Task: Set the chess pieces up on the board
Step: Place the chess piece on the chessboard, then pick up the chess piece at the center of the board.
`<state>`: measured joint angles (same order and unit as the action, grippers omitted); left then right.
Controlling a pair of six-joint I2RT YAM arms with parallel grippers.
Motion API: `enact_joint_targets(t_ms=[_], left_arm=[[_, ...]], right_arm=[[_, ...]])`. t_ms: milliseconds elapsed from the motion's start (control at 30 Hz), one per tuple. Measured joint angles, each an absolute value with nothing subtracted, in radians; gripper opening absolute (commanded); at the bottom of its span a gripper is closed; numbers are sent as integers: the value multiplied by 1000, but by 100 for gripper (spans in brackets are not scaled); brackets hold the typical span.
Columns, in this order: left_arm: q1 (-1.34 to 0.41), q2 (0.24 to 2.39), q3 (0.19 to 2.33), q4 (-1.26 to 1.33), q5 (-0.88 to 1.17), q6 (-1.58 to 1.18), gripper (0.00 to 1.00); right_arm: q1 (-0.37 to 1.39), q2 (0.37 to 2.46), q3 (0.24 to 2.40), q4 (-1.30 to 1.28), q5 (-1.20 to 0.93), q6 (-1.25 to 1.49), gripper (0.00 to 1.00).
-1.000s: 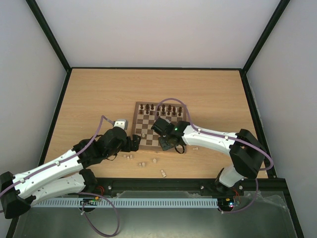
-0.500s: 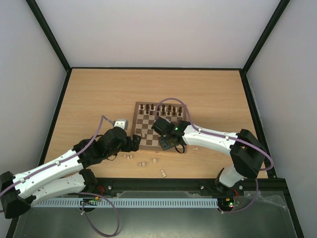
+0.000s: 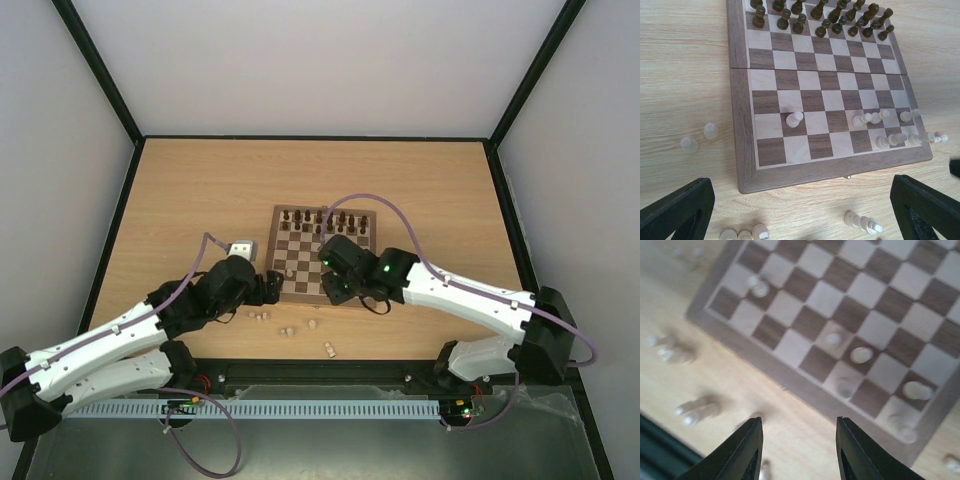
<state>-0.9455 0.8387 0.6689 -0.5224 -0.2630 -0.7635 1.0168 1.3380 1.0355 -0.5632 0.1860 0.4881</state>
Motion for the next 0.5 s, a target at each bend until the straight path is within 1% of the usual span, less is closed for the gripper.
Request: enact_joint_targets(t_ms=[133, 267, 500], left_arm=[[-942, 804, 669, -524, -275, -768, 99], [-942, 724, 679, -541, -295, -777, 99], [-942, 602, 732, -580, -333, -793, 99]], right_arm=[[1090, 1308, 1034, -564, 153, 503, 42], [1179, 1316, 1018, -564, 129, 519, 42], [1248, 1426, 1016, -560, 115, 539, 41]])
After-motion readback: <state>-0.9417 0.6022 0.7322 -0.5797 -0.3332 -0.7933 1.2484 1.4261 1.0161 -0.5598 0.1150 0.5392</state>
